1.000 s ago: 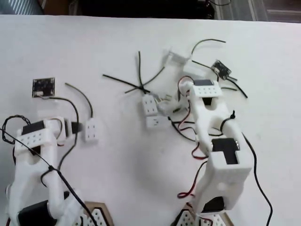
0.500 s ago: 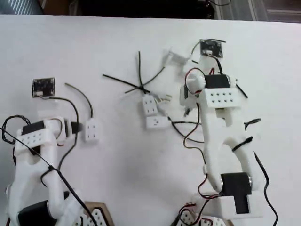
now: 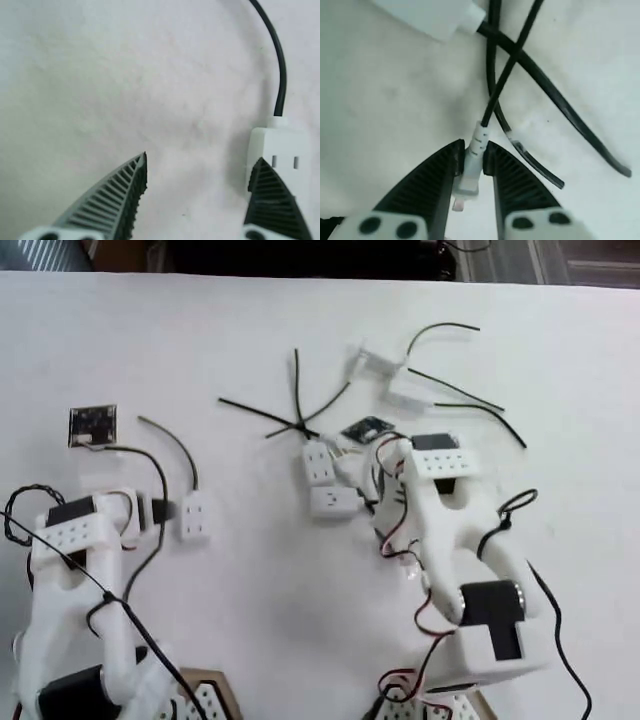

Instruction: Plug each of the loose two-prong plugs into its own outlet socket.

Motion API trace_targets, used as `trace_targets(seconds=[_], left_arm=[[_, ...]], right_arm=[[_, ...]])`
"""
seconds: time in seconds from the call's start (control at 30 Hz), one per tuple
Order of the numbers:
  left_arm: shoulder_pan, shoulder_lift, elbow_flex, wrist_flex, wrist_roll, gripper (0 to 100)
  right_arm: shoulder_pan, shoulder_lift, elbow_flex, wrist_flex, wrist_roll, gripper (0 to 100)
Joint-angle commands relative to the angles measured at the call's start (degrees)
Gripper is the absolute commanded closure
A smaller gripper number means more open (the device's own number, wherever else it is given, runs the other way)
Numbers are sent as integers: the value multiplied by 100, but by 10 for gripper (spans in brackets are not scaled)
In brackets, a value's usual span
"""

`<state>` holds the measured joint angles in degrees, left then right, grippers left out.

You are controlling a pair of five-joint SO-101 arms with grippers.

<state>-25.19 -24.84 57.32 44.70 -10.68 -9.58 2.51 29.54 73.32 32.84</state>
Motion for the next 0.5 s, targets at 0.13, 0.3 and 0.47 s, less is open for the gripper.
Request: trace_targets(seconds=[0.13,0.3,0.47], left_arm=[[-13,-171,-26,-97,-18,680],[-13,-171,-26,-97,-53,680],[-4,-171,-26,-97,-246,680]], right_arm=[[-268,418,-9,154,79,900],[-224,409,-18,286,62,913],[-75,409,-18,295,53,942]])
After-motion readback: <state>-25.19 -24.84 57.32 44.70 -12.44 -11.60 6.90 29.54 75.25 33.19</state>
